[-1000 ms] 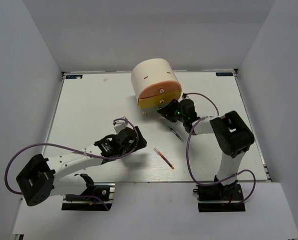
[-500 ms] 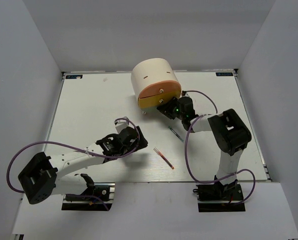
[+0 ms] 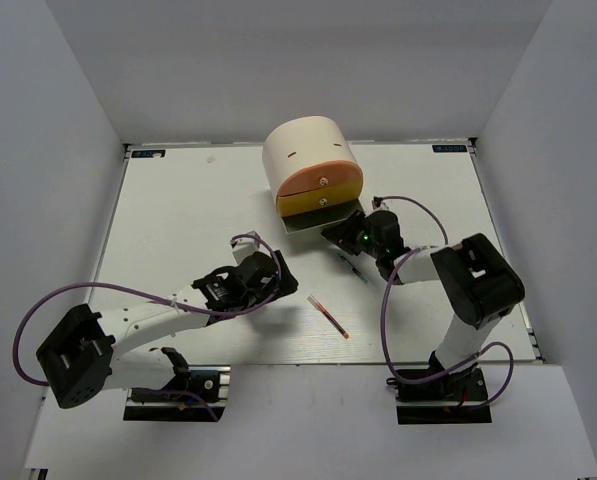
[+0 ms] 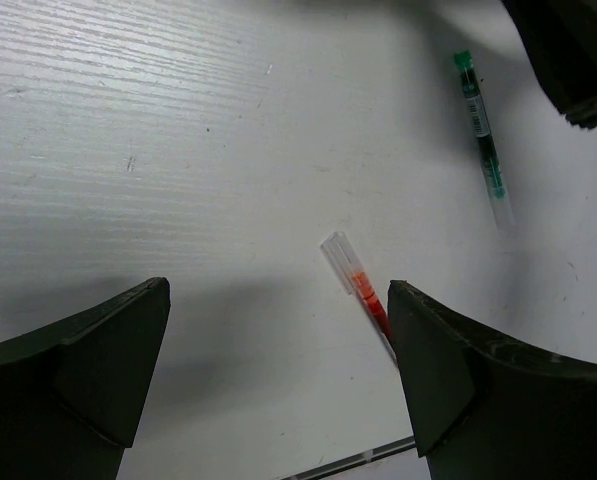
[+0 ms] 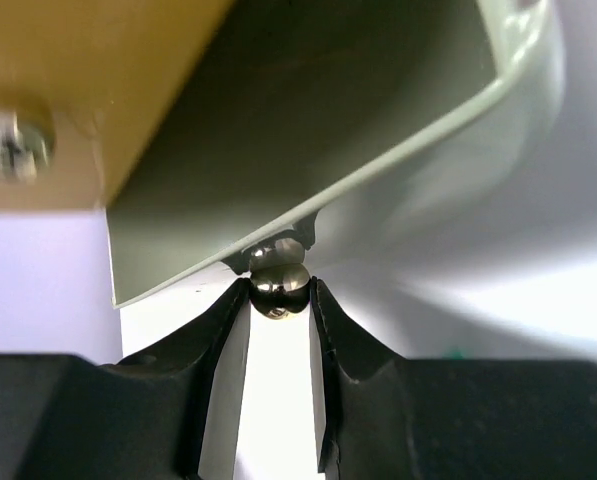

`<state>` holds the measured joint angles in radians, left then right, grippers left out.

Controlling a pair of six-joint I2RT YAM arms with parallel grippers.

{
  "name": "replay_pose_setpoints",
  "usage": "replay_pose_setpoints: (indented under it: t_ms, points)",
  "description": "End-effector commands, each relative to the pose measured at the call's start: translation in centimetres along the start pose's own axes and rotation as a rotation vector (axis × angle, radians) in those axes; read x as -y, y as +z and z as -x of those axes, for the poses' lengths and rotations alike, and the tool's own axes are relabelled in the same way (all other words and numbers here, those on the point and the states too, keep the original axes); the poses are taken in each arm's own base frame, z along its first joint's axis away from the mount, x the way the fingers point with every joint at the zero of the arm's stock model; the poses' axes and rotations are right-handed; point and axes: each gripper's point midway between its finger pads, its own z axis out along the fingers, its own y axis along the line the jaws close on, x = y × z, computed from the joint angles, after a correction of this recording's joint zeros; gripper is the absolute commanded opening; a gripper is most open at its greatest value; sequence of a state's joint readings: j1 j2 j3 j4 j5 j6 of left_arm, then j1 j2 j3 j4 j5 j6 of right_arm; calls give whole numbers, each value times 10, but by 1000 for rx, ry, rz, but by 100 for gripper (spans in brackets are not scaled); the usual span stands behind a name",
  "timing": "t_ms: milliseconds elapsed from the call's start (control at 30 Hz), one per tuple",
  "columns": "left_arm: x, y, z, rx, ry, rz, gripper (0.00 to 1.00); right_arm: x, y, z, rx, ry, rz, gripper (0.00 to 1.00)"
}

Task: Sort the stationery into containers
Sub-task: Open the drawer in the storage box, then pick up the pen from the center of the board.

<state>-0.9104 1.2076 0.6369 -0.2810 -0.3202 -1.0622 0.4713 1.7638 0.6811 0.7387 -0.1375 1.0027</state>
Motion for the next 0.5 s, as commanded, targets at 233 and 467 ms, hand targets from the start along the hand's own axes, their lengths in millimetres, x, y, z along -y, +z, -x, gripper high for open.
replay_pose_setpoints:
  t_ms: [233,467]
  points:
    - [28,0,13,18,13,-77,99,-19,-31,-3,-5,-102,110,62]
    - [33,1,16,27,17,-92,99,-16,-59,-4,-24,-241,156,60]
